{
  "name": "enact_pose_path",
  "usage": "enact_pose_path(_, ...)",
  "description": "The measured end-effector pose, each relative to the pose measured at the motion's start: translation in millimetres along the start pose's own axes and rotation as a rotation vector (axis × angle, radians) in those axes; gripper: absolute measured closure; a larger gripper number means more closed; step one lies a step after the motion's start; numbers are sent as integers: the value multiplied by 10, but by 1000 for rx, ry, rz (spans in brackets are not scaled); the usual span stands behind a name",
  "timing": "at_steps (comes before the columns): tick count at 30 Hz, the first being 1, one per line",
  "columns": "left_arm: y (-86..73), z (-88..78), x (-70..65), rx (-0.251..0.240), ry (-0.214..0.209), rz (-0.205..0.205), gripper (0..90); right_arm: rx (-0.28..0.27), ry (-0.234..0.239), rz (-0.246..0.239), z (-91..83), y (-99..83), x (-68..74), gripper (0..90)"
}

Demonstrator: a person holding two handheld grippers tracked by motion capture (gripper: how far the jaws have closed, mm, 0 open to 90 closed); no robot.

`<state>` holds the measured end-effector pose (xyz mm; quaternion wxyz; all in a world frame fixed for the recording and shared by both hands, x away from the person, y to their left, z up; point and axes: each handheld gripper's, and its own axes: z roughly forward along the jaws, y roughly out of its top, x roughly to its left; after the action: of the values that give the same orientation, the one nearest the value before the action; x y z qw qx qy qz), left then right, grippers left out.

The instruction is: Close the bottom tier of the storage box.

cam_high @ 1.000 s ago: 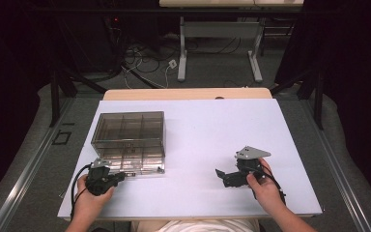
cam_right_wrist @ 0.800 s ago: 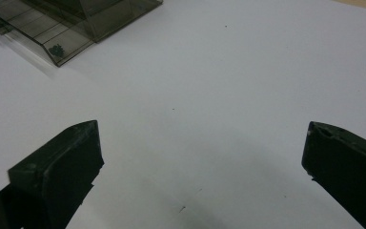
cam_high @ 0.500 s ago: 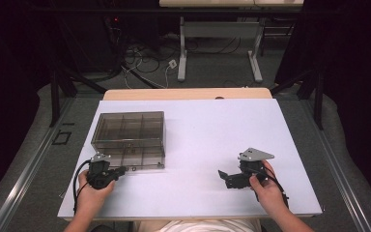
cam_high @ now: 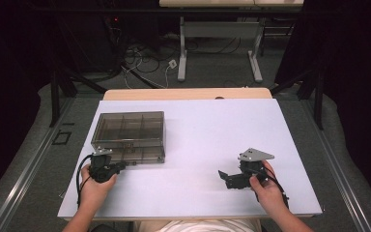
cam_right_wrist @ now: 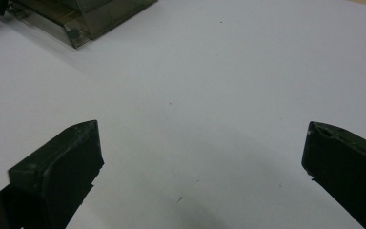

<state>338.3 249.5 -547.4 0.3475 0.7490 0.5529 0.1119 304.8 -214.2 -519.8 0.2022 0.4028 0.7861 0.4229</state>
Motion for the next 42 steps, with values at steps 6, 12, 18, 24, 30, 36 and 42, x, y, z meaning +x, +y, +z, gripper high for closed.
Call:
enact_pose_path(6, 42, 49, 16, 6, 19, 7, 900, 2, 5, 3, 6, 0, 5, 0)
enact_pose_path(12, 77, 98, 32, 4, 32, 3, 900, 9, 8, -2, 15, 0, 14, 0)
enact_pose_path(18, 103, 123, 43, 2, 36, 4, 900, 18, 7, -7, 18, 0, 10, 0)
enact_pose_path(24, 130, 150, 56, -4, 40, 4, 900, 11, 8, -10, 28, -7, 12, 0)
enact_pose_path(30, 143, 166, 66, -2, 41, 2, 900, 15, 13, -9, 32, -10, 17, 0)
enact_pose_path(36, 137, 159, 69, -8, 34, -4, 899, 21, 15, -9, 34, -10, 21, 0)
enact_pose_path(42, 132, 138, 73, -22, 26, -13, 875, 22, 15, -10, 32, -12, 22, 0)
